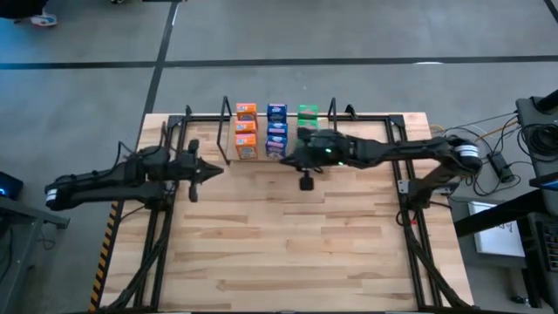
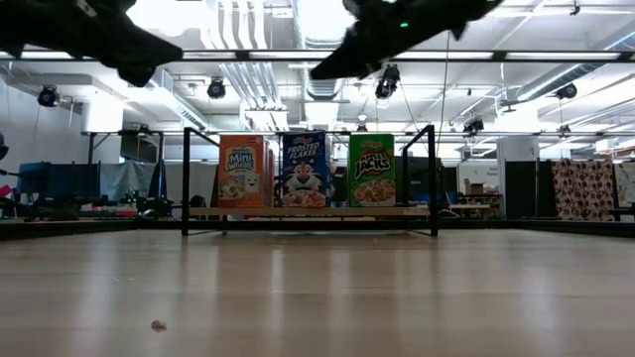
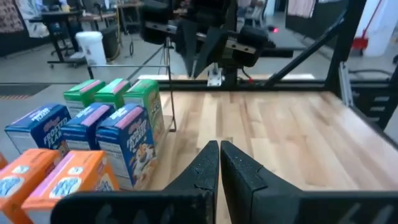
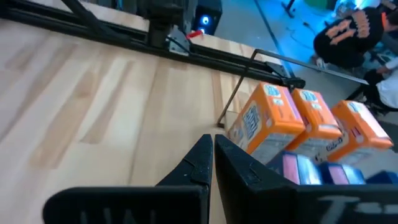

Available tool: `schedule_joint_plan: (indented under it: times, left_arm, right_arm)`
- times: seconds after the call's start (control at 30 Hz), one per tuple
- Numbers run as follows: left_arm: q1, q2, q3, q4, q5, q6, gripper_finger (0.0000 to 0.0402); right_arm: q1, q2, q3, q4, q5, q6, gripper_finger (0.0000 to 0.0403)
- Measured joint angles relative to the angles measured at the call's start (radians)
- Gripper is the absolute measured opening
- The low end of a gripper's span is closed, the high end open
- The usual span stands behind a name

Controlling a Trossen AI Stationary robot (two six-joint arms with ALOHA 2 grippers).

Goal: Stack cereal on shelf
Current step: Return to Home Position

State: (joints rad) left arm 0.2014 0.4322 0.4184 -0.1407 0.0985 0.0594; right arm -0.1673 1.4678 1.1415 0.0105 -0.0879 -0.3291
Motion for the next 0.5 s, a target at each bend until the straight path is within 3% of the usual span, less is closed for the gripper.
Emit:
schedule_joint_plan:
  times: [0.13,0.3,0.5]
  left_arm:
    - [-0.005,-0.101,-0.056,0.000,0.000,-0.034,0.0000]
    - [-0.005,-0.198,-0.117,-0.002,-0.001,-0.048,0.0000]
    - [-0.004,-0.278,-0.178,-0.003,-0.001,-0.055,0.0000]
  right_arm:
    - [0.010,-0.121,-0.156,0.086,-0.006,0.028,0.0009]
    - [0.010,-0.263,-0.349,0.215,-0.094,0.043,0.0009]
    - [0.010,-0.396,-0.537,0.351,-0.100,0.050,0.0009]
